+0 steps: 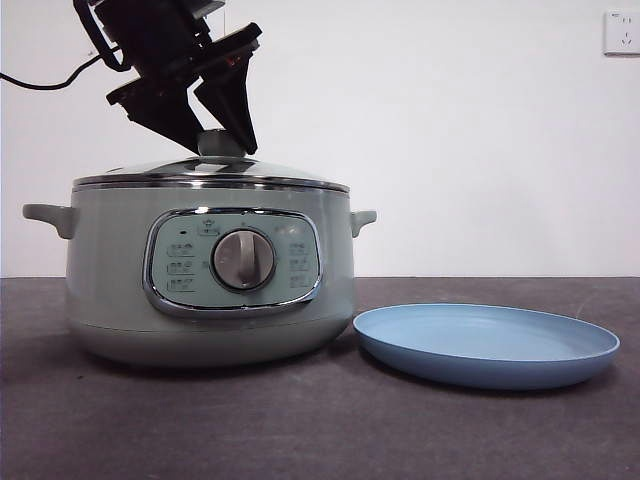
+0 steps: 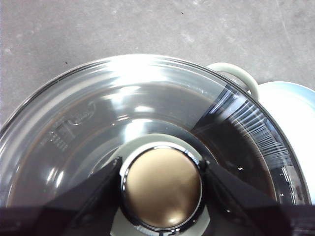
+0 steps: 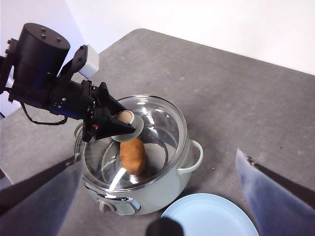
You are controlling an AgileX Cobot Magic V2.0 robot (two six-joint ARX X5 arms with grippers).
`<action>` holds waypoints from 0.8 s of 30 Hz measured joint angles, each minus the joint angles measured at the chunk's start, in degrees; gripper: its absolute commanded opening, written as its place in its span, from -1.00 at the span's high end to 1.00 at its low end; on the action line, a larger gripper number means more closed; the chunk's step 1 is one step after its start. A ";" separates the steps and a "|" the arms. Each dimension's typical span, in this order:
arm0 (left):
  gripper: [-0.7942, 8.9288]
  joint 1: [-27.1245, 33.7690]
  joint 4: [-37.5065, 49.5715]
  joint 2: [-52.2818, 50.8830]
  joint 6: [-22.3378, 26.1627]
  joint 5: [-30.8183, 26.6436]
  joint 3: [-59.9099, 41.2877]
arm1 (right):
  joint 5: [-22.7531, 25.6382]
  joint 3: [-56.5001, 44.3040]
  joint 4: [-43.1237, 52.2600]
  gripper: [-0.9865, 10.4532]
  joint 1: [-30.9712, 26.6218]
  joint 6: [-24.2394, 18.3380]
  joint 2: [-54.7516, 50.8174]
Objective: Take the potato out from the steamer,put the potato on the plate,close the lid
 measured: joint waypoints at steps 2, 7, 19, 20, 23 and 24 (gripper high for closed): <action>0.85 0.02 -1.66 0.24 0.13 -0.02 1.05 | -0.04 0.00 0.00 -0.32 0.00 0.02 0.00; 0.85 0.02 -7.48 1.22 -0.02 -0.11 6.43 | -0.07 0.00 0.00 -0.32 0.00 0.46 0.00; 0.85 0.07 -20.59 -0.22 4.28 -0.15 31.36 | -0.37 0.00 6.38 -0.10 0.09 4.74 0.00; 0.85 0.07 -21.05 -0.79 4.68 -0.17 32.35 | -0.35 0.00 6.86 -0.10 0.33 4.94 0.02; 0.85 0.13 -21.59 -3.74 5.79 -0.22 34.23 | -0.37 0.13 7.58 -0.11 1.88 5.20 0.44; 0.85 0.28 -21.73 -4.83 6.01 -0.22 34.56 | -0.42 0.37 7.56 -0.11 2.43 5.29 0.85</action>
